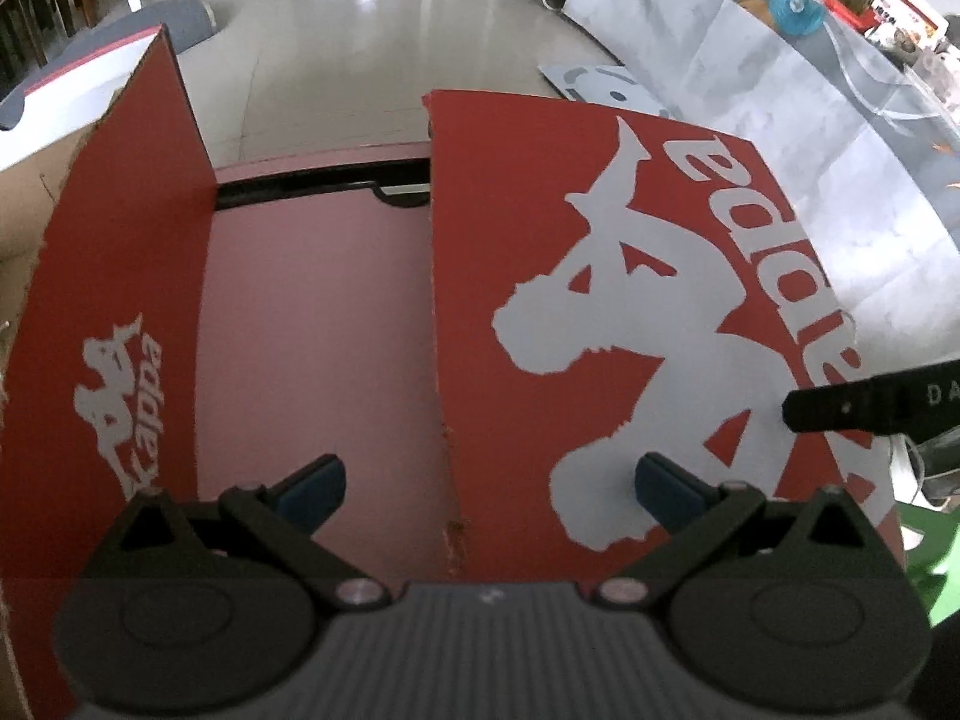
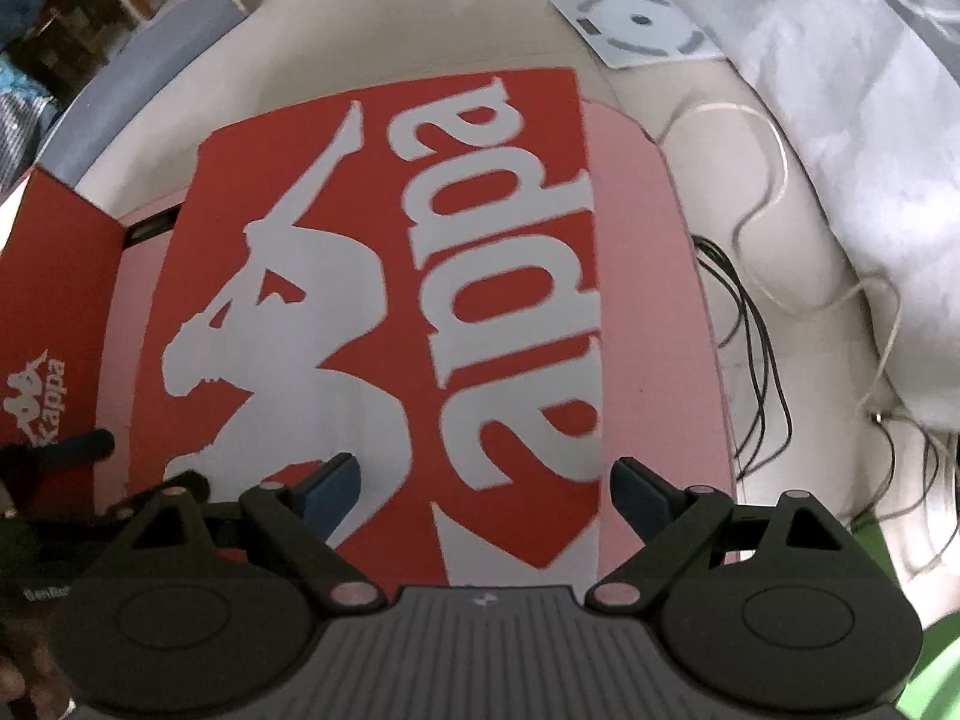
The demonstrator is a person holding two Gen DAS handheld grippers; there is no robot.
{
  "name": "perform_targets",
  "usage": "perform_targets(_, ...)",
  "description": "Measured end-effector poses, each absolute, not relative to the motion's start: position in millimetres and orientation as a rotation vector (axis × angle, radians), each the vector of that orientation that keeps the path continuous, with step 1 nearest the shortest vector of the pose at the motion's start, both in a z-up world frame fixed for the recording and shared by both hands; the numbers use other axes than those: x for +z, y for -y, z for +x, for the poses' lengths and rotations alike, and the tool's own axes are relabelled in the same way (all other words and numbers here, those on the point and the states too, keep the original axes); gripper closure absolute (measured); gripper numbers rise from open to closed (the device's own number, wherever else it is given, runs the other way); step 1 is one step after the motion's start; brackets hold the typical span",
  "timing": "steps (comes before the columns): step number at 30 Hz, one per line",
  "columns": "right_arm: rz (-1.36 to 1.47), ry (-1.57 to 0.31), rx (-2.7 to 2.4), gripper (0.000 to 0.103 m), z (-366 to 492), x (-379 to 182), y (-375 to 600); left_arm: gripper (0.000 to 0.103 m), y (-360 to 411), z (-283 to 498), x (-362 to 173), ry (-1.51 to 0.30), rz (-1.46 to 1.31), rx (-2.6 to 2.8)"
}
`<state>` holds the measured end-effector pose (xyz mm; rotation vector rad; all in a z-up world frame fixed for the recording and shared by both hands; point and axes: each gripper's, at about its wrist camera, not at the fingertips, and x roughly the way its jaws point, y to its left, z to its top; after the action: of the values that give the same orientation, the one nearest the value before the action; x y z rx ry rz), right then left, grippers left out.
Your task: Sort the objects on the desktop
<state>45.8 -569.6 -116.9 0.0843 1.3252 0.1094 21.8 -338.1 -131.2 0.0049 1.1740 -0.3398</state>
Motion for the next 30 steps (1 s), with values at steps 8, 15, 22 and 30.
perform_targets(8,0.121,-1.361,0.143,0.009,48.0,-123.1,570.4,0.0,345.2,17.5,-131.9,-1.17,0.025,-0.354)
perform_targets(15,0.121,-1.377,0.163,0.0,53.3,-129.8,568.5,0.0,353.4,19.1,-137.1,-1.165,0.007,-0.4)
perform_targets(22,0.127,-1.361,0.178,0.0,49.7,-130.4,567.2,0.0,374.7,4.6,-134.4,-1.131,0.059,-0.445)
perform_targets(30,0.147,-1.325,0.179,0.011,45.9,-122.8,572.0,0.003,375.1,1.4,-128.0,-1.122,0.048,-0.425)
